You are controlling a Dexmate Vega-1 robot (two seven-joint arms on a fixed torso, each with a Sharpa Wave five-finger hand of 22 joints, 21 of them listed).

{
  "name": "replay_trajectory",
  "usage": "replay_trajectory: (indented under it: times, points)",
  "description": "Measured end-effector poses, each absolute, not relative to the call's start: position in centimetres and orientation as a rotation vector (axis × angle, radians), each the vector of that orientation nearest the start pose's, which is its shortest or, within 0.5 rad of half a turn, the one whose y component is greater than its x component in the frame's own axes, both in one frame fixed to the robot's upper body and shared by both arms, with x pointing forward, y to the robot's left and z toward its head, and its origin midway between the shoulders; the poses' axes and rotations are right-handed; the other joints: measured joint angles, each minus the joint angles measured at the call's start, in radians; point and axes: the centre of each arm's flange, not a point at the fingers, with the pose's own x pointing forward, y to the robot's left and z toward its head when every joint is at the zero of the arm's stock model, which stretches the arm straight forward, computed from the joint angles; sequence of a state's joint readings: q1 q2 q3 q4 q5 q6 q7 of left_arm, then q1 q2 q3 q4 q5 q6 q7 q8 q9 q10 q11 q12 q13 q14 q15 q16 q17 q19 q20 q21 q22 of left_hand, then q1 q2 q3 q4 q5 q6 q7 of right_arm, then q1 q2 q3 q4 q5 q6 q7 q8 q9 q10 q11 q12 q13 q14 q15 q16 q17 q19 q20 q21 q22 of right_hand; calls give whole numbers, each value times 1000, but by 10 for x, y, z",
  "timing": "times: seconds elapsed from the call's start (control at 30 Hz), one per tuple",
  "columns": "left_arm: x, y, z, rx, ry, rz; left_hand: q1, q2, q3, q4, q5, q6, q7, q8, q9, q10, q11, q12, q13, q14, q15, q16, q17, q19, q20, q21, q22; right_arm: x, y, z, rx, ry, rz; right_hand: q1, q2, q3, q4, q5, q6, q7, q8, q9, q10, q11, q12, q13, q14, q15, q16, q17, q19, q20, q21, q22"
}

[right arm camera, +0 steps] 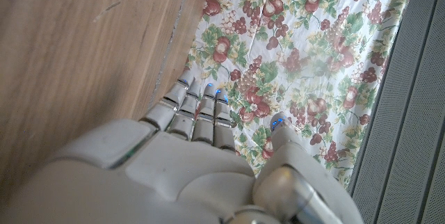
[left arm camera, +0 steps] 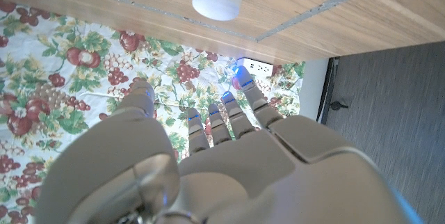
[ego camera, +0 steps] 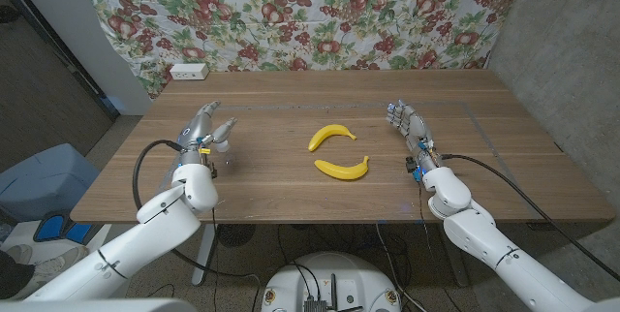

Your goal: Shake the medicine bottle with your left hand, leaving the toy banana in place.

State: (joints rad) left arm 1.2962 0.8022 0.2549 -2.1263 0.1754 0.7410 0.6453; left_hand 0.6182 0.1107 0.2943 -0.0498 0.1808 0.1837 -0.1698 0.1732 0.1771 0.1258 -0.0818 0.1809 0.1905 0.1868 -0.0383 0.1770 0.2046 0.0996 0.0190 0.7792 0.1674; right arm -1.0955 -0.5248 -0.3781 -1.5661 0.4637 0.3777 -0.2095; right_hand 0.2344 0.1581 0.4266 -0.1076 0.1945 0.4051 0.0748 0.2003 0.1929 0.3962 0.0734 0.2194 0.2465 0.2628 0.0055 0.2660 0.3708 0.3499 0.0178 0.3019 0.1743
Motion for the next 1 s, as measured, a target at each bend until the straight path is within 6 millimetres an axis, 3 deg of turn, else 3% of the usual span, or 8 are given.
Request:
replay_trajectory:
  times: [0.03, 0.07, 0.3, 0.33, 0.63, 0.7, 0.73, 1.0]
  points:
    - [502, 348, -61, 915, -330, 664, -2, -1, 0, 0, 0, -2, 2, 0, -1, -3, 3, 0, -3, -5, -1, 0, 0, -1, -1, -5, 0, 586, -248, -84, -10, -662, 130, 0, 0, 0, 0, 0, 0, 0, 0, 0, -3, 3, 0, 0, 0, 0, 0, 0, 0, 0, 0, 0]
    - [502, 328, -52, 793, -467, 552, -11, 4, 2, 2, 0, -7, 0, 0, -1, -10, 1, 0, -5, -13, -1, 0, -2, -5, -5, -10, 0, 582, -245, -86, -7, -664, 138, 0, 0, 0, 0, 0, 0, 0, 0, 0, -3, 3, 0, 0, 0, 0, 0, 0, 0, 0, 0, 0]
    - [501, 339, -56, 695, -513, 506, -39, 13, -1, 9, 0, -16, 6, 0, -1, -19, -9, 0, -5, -30, 2, 0, -10, -16, -16, -25, 0, 580, -244, -87, -9, -659, 135, -9, -9, 0, 0, -6, -5, -5, 0, 0, -3, 3, 0, 0, 0, 0, 0, 0, 4, 4, 0, 0]
    - [500, 330, -51, 632, -574, 433, -46, 20, -2, 16, 0, -15, 7, 0, -1, -19, -9, 0, -8, -36, 0, 0, -10, -16, -16, -29, 0, 578, -242, -88, -8, -658, 136, -9, -9, 0, 0, -6, -5, -5, 0, 0, -3, 3, 0, 0, 0, 0, 0, 0, 4, 4, 0, 0]
    - [495, 330, -45, 445, -709, 269, -89, 34, -1, 34, 0, -10, 55, 0, -4, -19, -9, 4, -9, -49, -3, 0, -14, -21, -21, -48, 0, 575, -240, -92, -8, -653, 128, -9, -9, -6, 0, -6, -5, -5, 0, 0, -9, 9, 0, 0, -4, 4, -4, 0, 4, 4, -8, 0]
    - [499, 337, -50, 443, -693, 285, -100, 37, -3, 36, 0, -7, 58, 0, -5, -19, -9, 4, -9, -49, -3, 2, -14, -18, -24, -48, 0, 575, -240, -92, -11, -654, 124, -9, -9, -6, 0, -6, -5, -5, 0, 0, -9, 9, 0, 0, -4, 4, -4, 0, 4, 4, -8, 0]
    - [494, 329, -43, 396, -748, 216, -106, 42, -4, 41, 0, -8, 62, 0, -5, -19, -9, 4, -9, -49, -3, 5, -14, -15, -27, -48, 0, 574, -239, -93, -9, -653, 126, -15, -15, -6, 0, -6, -5, -5, 0, 0, -9, 9, 0, 0, -4, 4, -4, 0, 4, 4, -8, 0]
    - [496, 330, -39, 298, -813, 113, -152, 63, -2, 70, 4, -19, 85, 0, -5, -19, -9, 9, -9, -49, -3, 5, -19, -10, -32, -55, 0, 570, -236, -97, -6, -648, 115, -19, -19, -10, 4, -10, -5, -5, 0, 0, -9, 9, 0, 0, -4, 4, -4, 0, -2, 9, -14, 0]
